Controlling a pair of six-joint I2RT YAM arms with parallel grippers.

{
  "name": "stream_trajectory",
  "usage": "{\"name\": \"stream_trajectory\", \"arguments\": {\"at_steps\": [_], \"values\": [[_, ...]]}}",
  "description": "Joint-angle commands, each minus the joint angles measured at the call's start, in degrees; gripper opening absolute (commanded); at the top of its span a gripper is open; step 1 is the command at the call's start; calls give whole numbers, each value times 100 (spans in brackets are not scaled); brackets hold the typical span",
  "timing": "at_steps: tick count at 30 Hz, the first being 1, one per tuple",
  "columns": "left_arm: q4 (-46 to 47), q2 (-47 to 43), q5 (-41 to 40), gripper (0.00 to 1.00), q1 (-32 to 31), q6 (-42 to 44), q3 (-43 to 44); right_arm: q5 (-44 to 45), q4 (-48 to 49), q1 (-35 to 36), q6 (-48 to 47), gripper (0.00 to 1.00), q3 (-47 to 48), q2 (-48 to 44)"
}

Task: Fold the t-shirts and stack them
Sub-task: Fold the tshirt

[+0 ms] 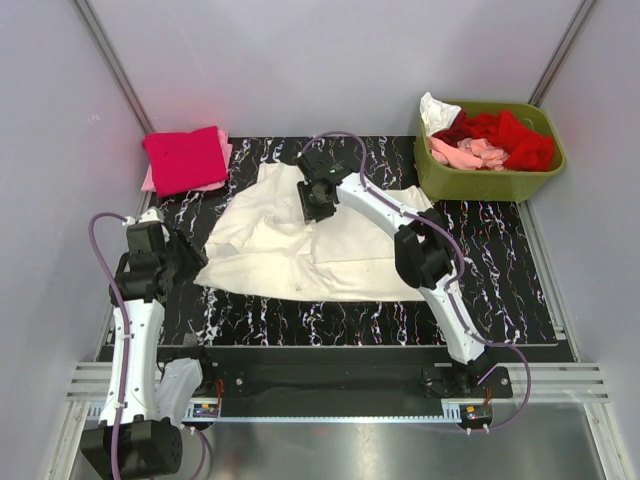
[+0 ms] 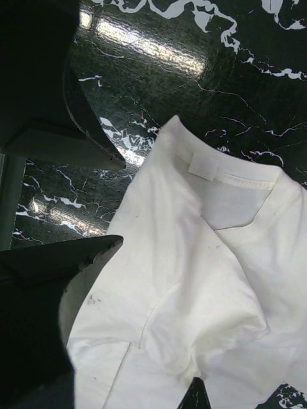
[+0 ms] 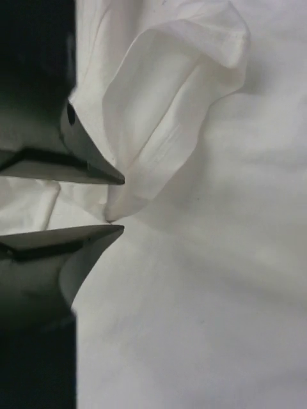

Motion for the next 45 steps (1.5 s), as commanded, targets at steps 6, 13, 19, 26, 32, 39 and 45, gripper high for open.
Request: {"name": "stream_trajectory", "arguments": {"at_steps": [6,13,19,26,32,39,45], "values": [[228,-25,105,50,23,86,-5,-492,-253,-333,437,66,391,382],[201,159,-106,54,23,-28,-14,-150,-113,-500,359,68,-197,-531],[500,1028,-1,63,15,-195,4,-141,292,-535,499,70,-1725,-1902],[1457,2119,325,66,32,-775,-601,-607,1205,-895,833,72,-4169,-3361],[2231,2444,80,62,41,-933,-858,-852,1540,-1238,877,72,-5242,-3749],[2233,1841,-421,78,41,-950,-840,-985,1610,-1353,816,72,-5428,-3811],[2362,864,-1108,81,59,-1127,-1042,-1134,1715,-1370,815,72,-5515,-3759]]}}
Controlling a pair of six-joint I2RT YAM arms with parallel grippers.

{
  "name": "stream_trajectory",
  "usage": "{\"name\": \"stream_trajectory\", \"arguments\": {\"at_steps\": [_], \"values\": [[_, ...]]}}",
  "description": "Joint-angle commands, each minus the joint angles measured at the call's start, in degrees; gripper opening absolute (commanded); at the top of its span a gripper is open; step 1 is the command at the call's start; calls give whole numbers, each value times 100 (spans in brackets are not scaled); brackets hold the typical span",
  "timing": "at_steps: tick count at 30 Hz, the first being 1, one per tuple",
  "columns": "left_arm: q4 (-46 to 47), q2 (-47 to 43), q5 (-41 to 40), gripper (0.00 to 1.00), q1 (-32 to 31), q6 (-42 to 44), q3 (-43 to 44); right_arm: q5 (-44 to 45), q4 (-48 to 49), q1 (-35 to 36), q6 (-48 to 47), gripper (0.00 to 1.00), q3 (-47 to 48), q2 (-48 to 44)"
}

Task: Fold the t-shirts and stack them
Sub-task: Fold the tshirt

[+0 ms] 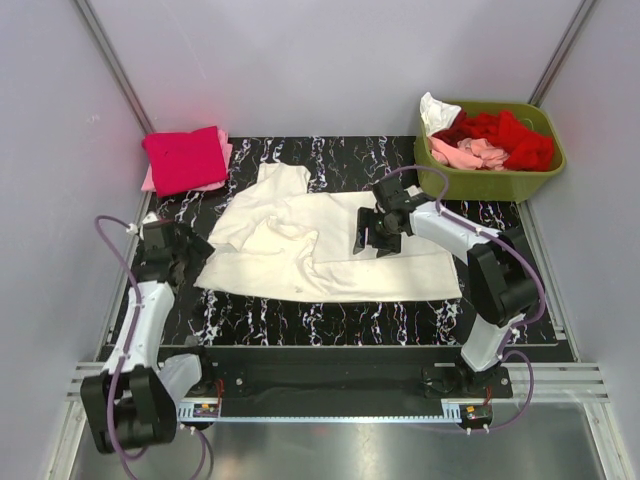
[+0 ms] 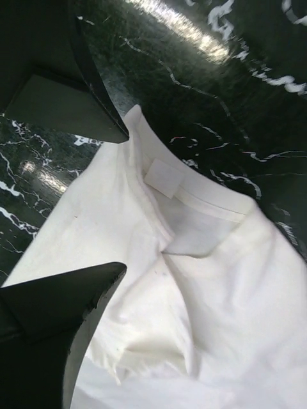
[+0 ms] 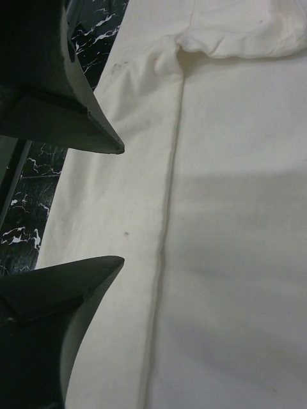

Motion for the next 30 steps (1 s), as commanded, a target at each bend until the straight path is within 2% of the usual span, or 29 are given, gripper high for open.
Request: {"name": "stream_trajectory", "arguments": {"at_steps": [1,6,10,12,18,22,23,24,26,28,30], "values": [[481,-379,-590,81,80,-60,-111,-223,264,-28,20,72,-56,-215],[780,191,-344,77,133,63,-102,-293,256,-37,11,72,-161,-250],[1272,386,-46,72,142,63,-444,-92,229,-98,29,72,-415,-522],[1510,403,156,65,142,-24,-576,-117,325,-291,116,72,-705,-654],[1703,579,245,59,142,19,-841,-442,668,-731,205,71,-1400,-848],[1774,658,236,32,151,37,-850,-574,932,-907,240,71,-1664,-612],[1774,658,236,16,160,37,-832,-601,993,-951,240,71,-1751,-550],[1730,676,236,10,168,63,-797,-601,1020,-1003,240,70,-1778,-480],[1320,711,61,0,186,72,-622,-478,1020,-1179,240,70,-1857,-339],[897,711,-394,0,247,37,-402,-251,854,-1485,354,70,-1945,-338],[299,606,-685,0,379,-50,-288,-477,993,-1697,485,70,-2086,-452]]}}
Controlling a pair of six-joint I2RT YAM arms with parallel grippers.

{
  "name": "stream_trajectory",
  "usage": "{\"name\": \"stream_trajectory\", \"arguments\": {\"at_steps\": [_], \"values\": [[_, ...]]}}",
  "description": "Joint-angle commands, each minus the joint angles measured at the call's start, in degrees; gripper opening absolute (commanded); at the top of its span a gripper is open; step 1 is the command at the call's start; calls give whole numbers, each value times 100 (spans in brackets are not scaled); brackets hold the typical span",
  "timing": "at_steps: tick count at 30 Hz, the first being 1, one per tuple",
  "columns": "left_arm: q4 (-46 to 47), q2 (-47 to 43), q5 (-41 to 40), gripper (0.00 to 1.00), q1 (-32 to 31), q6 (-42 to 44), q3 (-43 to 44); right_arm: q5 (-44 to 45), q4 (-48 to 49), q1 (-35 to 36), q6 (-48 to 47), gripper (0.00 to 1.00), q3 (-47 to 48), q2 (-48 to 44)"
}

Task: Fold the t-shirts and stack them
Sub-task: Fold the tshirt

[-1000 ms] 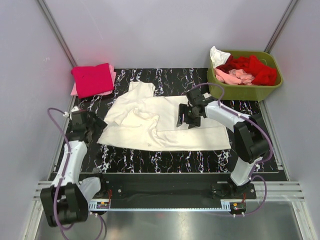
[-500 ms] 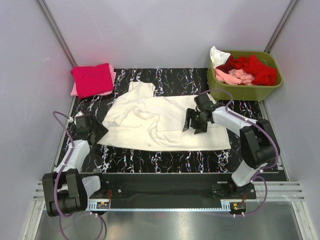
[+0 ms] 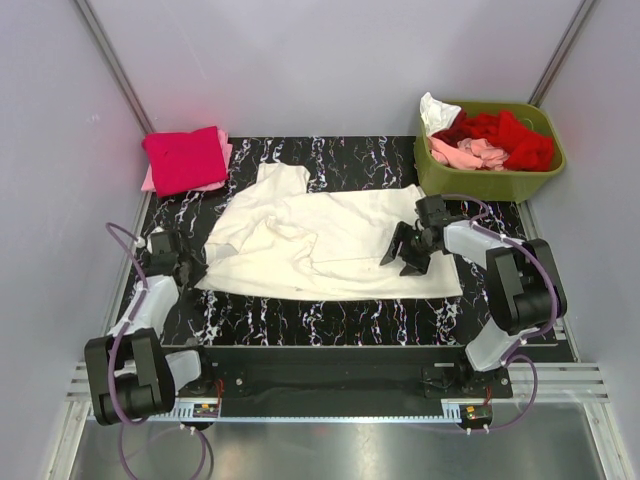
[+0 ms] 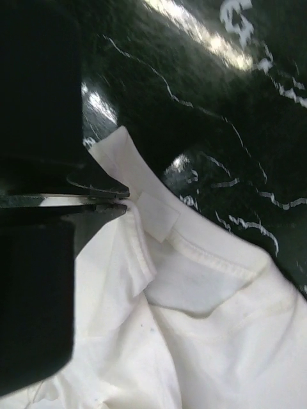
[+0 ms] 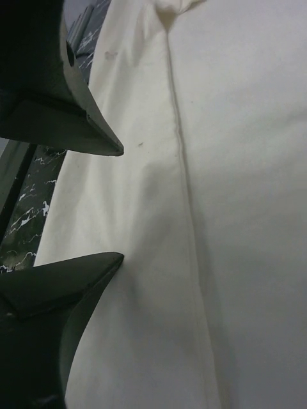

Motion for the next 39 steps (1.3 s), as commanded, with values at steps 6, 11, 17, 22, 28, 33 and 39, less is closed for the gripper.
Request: {"name": "stream_trajectory", "arguments": {"at_steps": [6,11,17,22,28,33,39], "values": [[-1150,-500,-726,0,651,-40,432,790,-155,-468,352,72,-425,-95],[-1282,-360,-411,22,660,-23,450,448,-155,-486,352,72,-548,-165],[-1414,-1017,-173,62,564,205,871,535,-611,-416,97,72,55,-561],[-731,-1003,633,64,116,303,1425,747,-1218,477,-123,71,1547,-544],[-316,1049,1039,53,-1097,443,2575,-927,-1035,1535,-62,40,3367,658],[-465,2941,1584,45,-1730,514,3850,-1731,-1174,1940,97,20,4905,2065],[-315,3919,1822,45,-2073,426,4378,-2435,-1324,2080,194,15,5585,3182]]}}
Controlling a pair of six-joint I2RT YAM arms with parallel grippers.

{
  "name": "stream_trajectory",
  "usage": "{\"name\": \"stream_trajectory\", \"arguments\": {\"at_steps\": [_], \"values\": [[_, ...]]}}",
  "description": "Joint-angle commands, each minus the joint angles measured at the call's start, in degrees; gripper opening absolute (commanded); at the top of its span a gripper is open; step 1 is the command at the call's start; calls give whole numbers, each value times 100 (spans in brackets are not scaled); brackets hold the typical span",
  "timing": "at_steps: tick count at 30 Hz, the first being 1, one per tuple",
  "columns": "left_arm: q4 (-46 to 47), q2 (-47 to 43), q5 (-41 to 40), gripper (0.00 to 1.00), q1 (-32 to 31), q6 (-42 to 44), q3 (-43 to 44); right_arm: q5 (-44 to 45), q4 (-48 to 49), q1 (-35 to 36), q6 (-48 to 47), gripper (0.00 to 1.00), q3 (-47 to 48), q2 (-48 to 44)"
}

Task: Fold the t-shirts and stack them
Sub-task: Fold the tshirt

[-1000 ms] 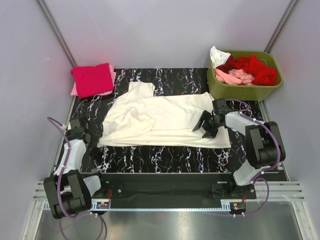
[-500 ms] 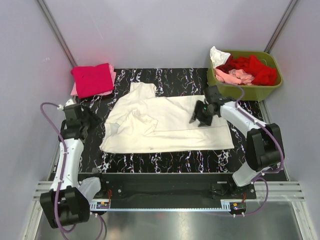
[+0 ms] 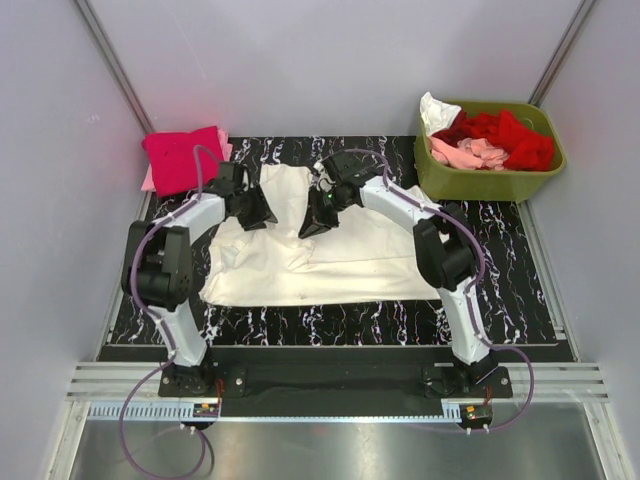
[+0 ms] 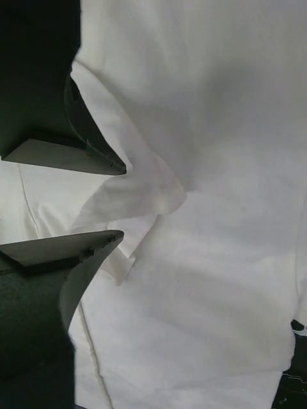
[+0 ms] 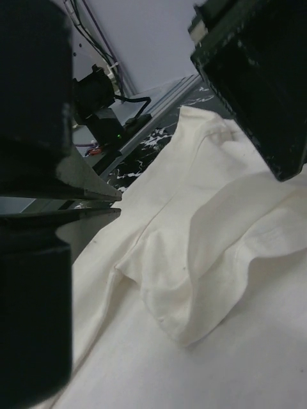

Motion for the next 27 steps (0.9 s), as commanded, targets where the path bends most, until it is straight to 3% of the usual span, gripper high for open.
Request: {"name": "stream_trajectory", "arguments": {"at_steps": [1,8,15,18,20,21,22,25,27], "values": [[213,253,373,44,-120,13,453,-604,-330,83,32,14,365,365],[337,657,224,41,-138,-119,567,-262,-295,-48,-83,13,303,962],[-680,1201,-855,41,-59,-216,1358,635,-233,-462,-38,12,-66,1104],[-1120,1282,-1338,48,-58,-41,1885,600,-207,-453,-161,13,-241,956],[-1122,1238,-1419,57,-41,170,2289,679,82,-418,-319,24,-486,536],[-1096,1246,-1385,66,-23,284,2464,706,231,-418,-363,34,-845,350],[-1096,1299,-1315,68,-6,555,2918,732,581,-409,-442,54,-1074,122],[-1394,1763,-1270,75,82,873,4112,969,1362,-383,-426,69,-2155,-958],[-1456,2282,-911,76,265,900,4652,838,1751,-339,-364,71,-3034,-1732]]}}
